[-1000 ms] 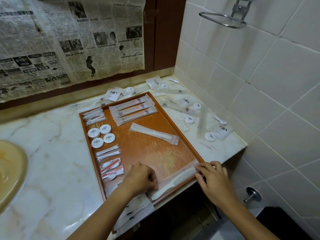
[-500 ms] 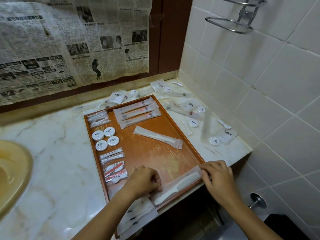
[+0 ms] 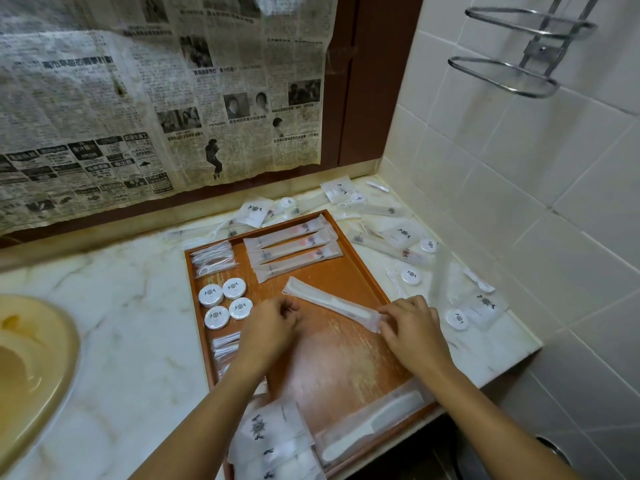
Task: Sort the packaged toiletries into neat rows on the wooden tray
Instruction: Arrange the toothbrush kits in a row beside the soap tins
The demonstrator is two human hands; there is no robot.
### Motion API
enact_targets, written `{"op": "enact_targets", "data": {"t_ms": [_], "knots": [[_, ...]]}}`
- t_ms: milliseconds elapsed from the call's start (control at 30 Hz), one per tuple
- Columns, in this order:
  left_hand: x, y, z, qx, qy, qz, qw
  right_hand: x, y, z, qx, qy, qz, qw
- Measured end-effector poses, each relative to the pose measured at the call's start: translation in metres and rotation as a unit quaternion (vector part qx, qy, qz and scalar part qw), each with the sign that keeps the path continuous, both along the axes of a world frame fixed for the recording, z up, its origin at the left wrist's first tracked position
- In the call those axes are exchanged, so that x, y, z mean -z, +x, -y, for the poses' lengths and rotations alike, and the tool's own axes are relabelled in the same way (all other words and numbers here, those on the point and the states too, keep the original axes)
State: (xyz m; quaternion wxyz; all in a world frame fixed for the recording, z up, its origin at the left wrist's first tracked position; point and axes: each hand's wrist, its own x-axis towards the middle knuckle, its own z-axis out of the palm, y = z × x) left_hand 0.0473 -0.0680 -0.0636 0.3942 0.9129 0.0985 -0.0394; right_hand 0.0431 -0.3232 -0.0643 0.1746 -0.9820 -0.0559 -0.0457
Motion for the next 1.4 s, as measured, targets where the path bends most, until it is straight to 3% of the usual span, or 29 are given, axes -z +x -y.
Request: {"op": "enact_targets", "data": {"t_ms": [567, 733, 967, 1100, 1300, 1400], "knots": [[0.027, 0.068, -0.006, -0.055, 0.137, -0.014, 0.989, 0.022, 0.074, -0.046, -0.109, -0.011, -0.09, 0.99], [0.032, 0.073, -0.009, -0.063, 0.125, -0.021, 0.99, 0.024, 0.084, -0.055, -0.132, 0.003, -0.106, 0.985], [0.033, 0.076, -0.01, -0.077, 0.051, -0.03, 0.995, 0.024, 0.094, -0.069, -0.133, 0.027, -0.132, 0.982], [0.023, 0.077, -0.009, -0.089, -0.065, 0.005, 0.994, 0.013, 0.099, -0.071, -0.112, 0.118, -0.169, 0.972], [-0.001, 0.075, -0.001, -0.17, -0.274, 0.042, 0.946, -0.019, 0.117, -0.077, -0.092, 0.234, -0.208, 0.945], [-0.006, 0.063, 0.008, -0.136, -0.318, 0.011, 0.938, -0.034, 0.124, -0.079, -0.06, 0.302, -0.217, 0.926]]}}
